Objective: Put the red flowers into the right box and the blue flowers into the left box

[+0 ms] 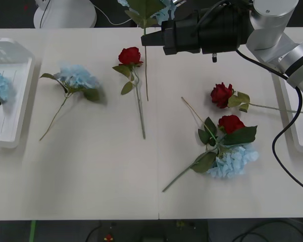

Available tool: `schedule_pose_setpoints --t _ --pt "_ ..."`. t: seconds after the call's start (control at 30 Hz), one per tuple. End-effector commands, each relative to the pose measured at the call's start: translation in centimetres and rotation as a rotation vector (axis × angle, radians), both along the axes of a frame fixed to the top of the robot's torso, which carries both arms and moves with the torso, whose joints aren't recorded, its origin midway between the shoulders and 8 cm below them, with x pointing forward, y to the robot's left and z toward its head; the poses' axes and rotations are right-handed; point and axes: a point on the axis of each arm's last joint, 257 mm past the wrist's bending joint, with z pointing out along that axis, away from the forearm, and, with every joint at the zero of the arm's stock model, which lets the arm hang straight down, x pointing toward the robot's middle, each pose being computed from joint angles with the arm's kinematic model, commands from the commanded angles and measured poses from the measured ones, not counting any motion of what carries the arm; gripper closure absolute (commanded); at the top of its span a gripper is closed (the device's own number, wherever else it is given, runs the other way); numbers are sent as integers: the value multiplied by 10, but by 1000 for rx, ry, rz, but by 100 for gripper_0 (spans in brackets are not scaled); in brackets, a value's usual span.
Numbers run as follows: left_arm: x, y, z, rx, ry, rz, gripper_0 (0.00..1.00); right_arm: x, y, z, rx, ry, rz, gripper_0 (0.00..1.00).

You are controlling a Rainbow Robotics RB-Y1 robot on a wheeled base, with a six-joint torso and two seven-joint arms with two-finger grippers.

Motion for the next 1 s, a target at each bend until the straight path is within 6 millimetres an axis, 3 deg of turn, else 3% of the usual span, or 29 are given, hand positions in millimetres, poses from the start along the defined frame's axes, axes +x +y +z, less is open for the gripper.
schedule_pose_setpoints --t 0.03,0.17,0.33,0.5,0.67,0.7,0.73,1.0 --pt "-34 49 3 -11 28 131 100 -9 21 22 39 -7 27 100" --pt "-44 65 2 -109 66 208 100 -10 23 22 41 -2 29 100" --pt "-42 67 3 -159 68 232 100 -9 24 18 22 -12 24 100" --pt "-42 41 -1 -250 92 168 99 -10 26 19 26 -5 26 100" --pt "-43 9 -7 -427 141 77 26 -11 28 18 29 1 28 100" --pt "-42 2 -7 -438 138 46 5 -11 28 19 29 0 30 100" --pt "-42 -2 -8 -427 133 26 0 -11 29 18 28 1 29 100" --pt "-46 -41 -25 -322 127 -137 0 -12 30 14 22 9 32 100"
